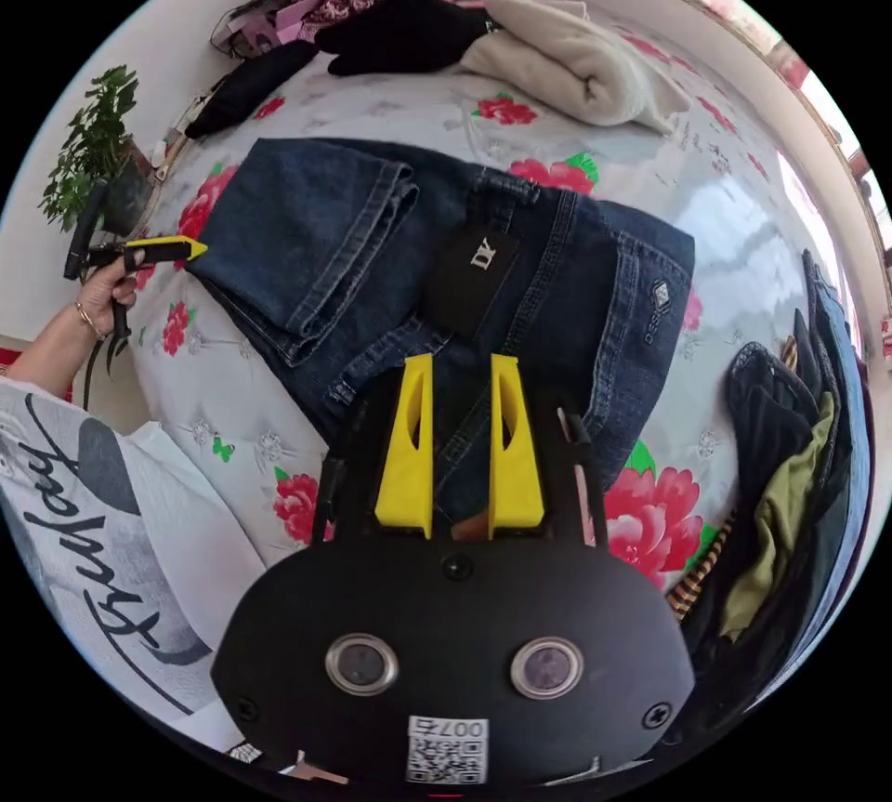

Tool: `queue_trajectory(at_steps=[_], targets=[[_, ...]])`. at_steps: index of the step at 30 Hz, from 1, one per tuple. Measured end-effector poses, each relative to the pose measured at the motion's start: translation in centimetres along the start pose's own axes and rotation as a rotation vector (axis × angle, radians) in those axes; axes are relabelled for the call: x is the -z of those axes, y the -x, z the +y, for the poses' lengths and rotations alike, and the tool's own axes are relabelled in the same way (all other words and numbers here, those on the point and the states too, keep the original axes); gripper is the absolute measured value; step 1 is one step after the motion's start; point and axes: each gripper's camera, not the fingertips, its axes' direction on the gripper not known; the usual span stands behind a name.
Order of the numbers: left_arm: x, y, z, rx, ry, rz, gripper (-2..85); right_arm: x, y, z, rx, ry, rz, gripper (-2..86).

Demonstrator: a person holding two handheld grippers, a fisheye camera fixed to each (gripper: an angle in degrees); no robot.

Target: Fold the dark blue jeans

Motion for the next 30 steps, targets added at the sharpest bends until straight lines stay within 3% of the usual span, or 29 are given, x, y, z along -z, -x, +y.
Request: queue_trajectory(at_steps=[4, 9, 12, 20, 22, 25, 28, 30], targets=[[0.2, 0.3, -0.3, -0.026, 0.018, 0.046, 2.4, 1.7, 0.9, -0.6, 0.022, -0.075, -0.105, 7.9], [3.3, -0.5, 0.4, -0.115, -0.062, 0.076, 0.0, 2.4, 2.2, -5.4, 0.010, -0.144, -0.548, 9.7], [5.3, -1.0, 0.7, -0.155, -0.095, 0.102, -0.4, 1.4, 4.5, -10.7, 0.015, -0.094, -0.708, 11.0], [10.6, -7.3, 1.3, -0.406, -0.183, 0.172, -0.5, -2.5, 9.5, -17.3, 0.191, 0.215, -0.509, 9.5], [11.3, -9.5, 1.2, -0.484, -0.195, 0.171, -0.4, -0.4, 7.4, -15.8, 0.218, 0.159, -0.489, 7.2], [12.7, -13.0, 0.5, -0.585, -0.255, 0.317, 0.1, 5.4, 0.8, -11.2, 0.173, -0.014, -0.450, 4.3], [13.1, -17.6, -0.1, -0.728, -0.299, 0.484, 1.5, 10.1, -8.0, -4.4, 0.030, -0.159, -0.452, 2.5], [12.2, -20.1, -0.3, -0.788, -0.276, 0.486, 2.8, 10.9, -15.4, 1.6, -0.142, -0.199, -0.388, 2.2]])
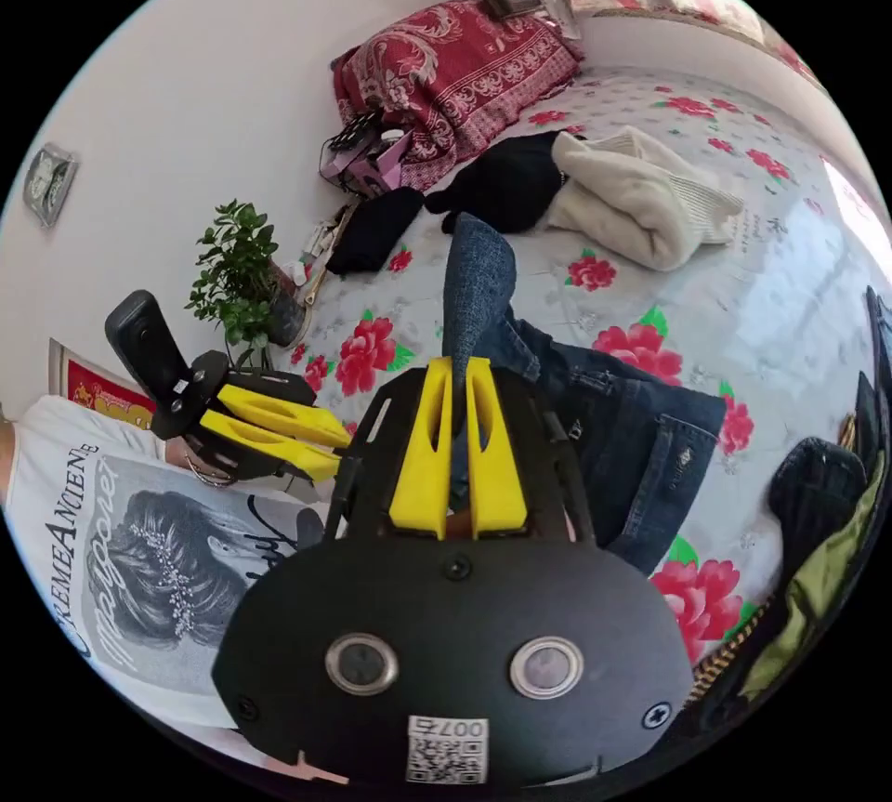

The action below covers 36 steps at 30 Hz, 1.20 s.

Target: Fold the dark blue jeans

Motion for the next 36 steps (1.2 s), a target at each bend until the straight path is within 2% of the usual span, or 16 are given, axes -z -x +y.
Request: queue_trajectory(at_steps=[3, 5, 8, 11, 13, 18, 22, 23, 28, 33, 36], targets=[[-3.7, 1.4, 0.3, 0.044, 0.085, -0.042, 6.8, 1.9, -9.8, 5.6, -0.256, -0.032, 0.083, 3.0], [-6.6, 5.1, 2.2, 0.173, 0.158, -0.001, 8.5, 1.0, -15.1, 8.7, -0.418, 0.007, 0.124, 5.1], [-9.8, 10.2, 4.9, 0.367, 0.287, 0.063, 12.3, 1.6, -19.7, 12.9, -0.532, -0.082, -0.035, 8.5], [-11.4, 13.0, 6.4, 0.453, 0.316, 0.067, 13.9, 2.9, -21.8, 15.5, -0.545, -0.139, -0.102, 10.9], [-12.5, 13.6, 6.4, 0.449, 0.331, 0.050, 14.6, 2.5, -22.9, 16.6, -0.536, -0.095, -0.083, 11.8], [-16.8, 15.1, 6.4, 0.496, 0.385, 0.142, 15.8, -1.7, -26.1, 17.7, -0.508, 0.077, -0.309, 12.4], [-17.4, 15.6, 5.9, 0.486, 0.351, 0.185, 9.7, -1.4, -26.5, 17.7, -0.482, 0.116, -0.280, 9.8], [-17.3, 15.7, 5.7, 0.495, 0.345, 0.198, 6.6, -1.1, -26.6, 17.7, -0.486, 0.108, -0.329, 7.9], [-13.8, 16.2, 3.5, 0.482, 0.260, 0.217, 3.6, 1.8, -24.6, 15.3, -0.452, -0.011, -0.403, 2.9], [-4.6, 19.2, -2.3, 0.412, 0.138, 0.141, 3.2, 4.2, -20.0, 4.1, -0.302, -0.107, -0.518, 1.1], [3.3, 22.2, -7.2, 0.354, 0.047, 0.007, 3.2, 4.4, -16.2, -5.1, -0.198, -0.173, -0.567, 0.9]])
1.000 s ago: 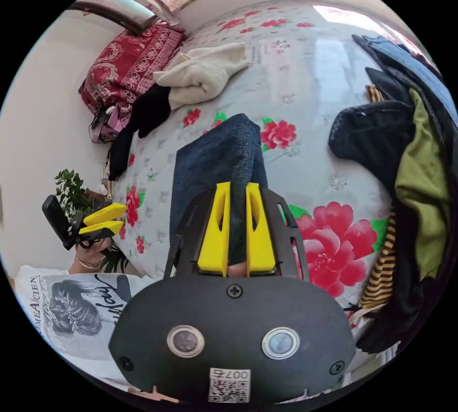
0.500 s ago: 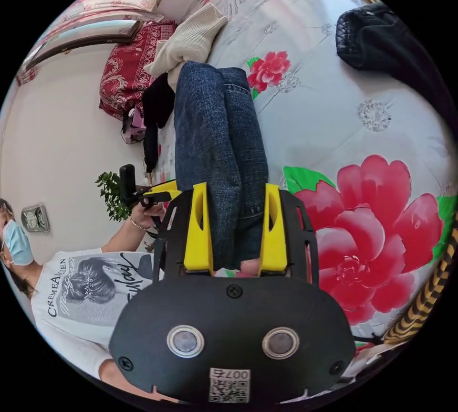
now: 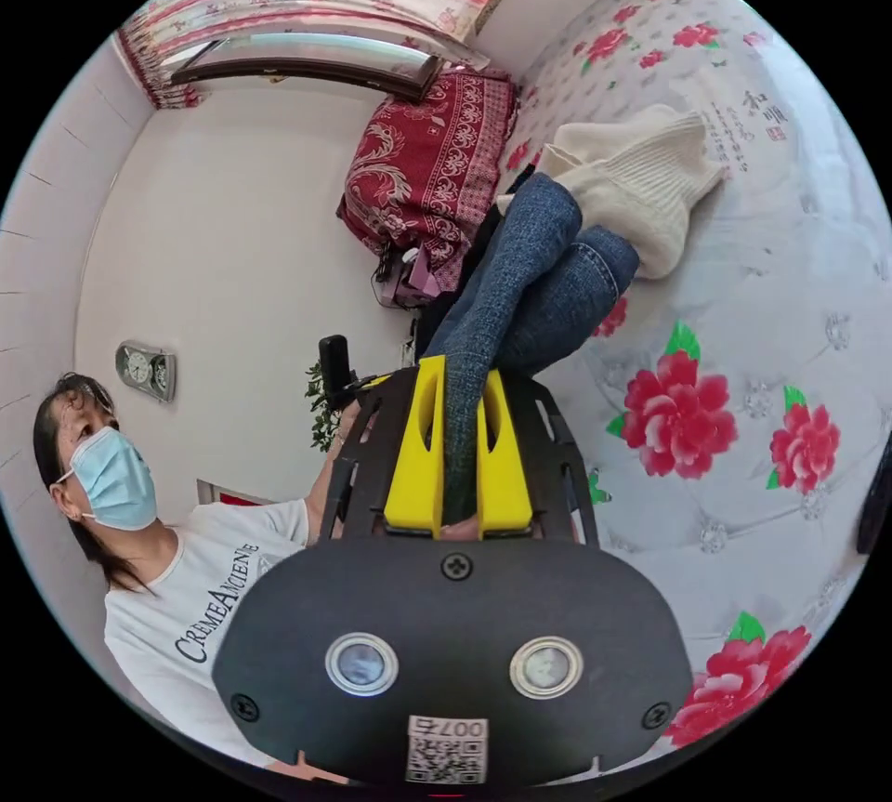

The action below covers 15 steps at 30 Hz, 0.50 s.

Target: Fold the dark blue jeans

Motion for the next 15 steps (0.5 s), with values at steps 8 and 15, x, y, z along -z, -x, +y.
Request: queue_trajectory(at_steps=[8, 15], targets=[[12.0, 6.9, -12.9, 0.140, -0.172, -0.399, 3.8, -14.4, 4.3, -18.7, 0.025, -0.070, -0.105, 1.1], [-6.9, 16.6, -11.6, 0.246, 0.296, -0.651, 3.3, -29.1, -11.5, -19.9, -0.198, 0.152, 0.207, 0.7]])
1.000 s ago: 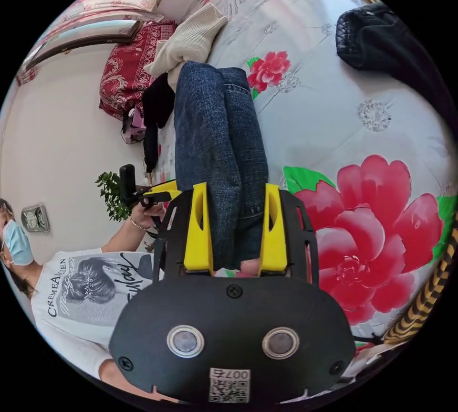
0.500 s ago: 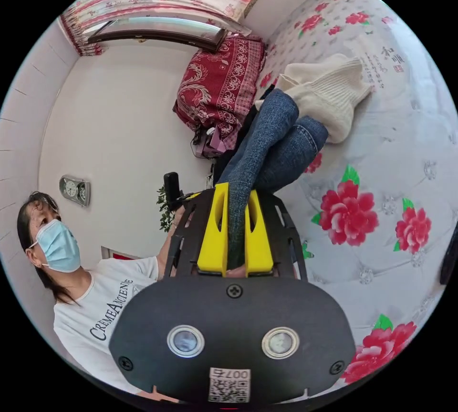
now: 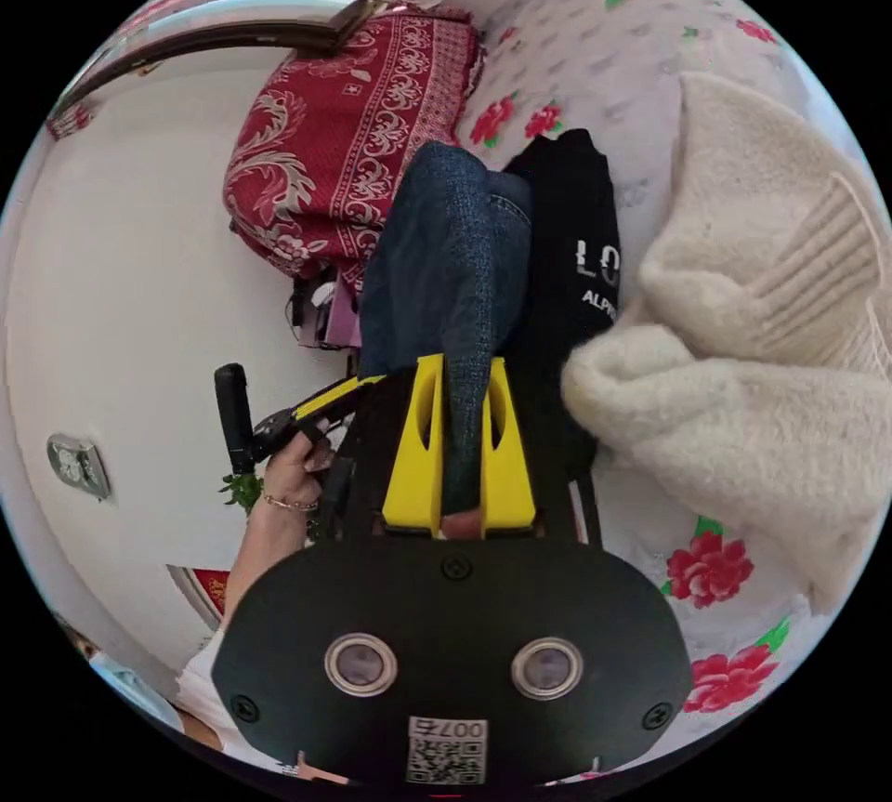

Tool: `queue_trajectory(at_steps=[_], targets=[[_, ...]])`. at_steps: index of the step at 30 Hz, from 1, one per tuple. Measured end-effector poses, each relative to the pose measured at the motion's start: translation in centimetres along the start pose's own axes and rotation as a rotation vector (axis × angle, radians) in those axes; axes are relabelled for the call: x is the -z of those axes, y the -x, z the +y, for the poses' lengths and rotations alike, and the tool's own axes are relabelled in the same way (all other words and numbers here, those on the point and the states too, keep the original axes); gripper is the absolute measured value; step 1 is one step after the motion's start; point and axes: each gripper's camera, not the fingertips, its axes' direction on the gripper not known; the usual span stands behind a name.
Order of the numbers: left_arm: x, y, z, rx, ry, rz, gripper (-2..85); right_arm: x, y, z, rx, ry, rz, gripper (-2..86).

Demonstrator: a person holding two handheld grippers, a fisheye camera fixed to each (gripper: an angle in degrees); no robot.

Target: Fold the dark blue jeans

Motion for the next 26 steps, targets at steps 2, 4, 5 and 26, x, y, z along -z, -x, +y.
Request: queue_trajectory(at_steps=[2, 4, 5, 26], targets=[[-0.7, -3.3, 1.4, 0.007, -0.192, -0.149, 3.2, -0.5, -1.6, 0.6, -0.002, -0.069, -0.116, 0.8], [-0.2, -5.1, 1.2, -0.041, -0.205, -0.223, 3.4, -0.6, -0.7, 0.4, 0.031, -0.071, -0.081, 1.0], [0.6, -5.7, 1.5, -0.043, -0.226, -0.240, 3.8, -0.3, 0.5, 0.5, 0.081, -0.072, -0.035, 1.4], [0.3, -33.0, 34.2, -0.420, 0.044, -0.008, 8.1, 30.9, -7.1, 57.8, -0.323, -0.484, 0.838, 8.2]])
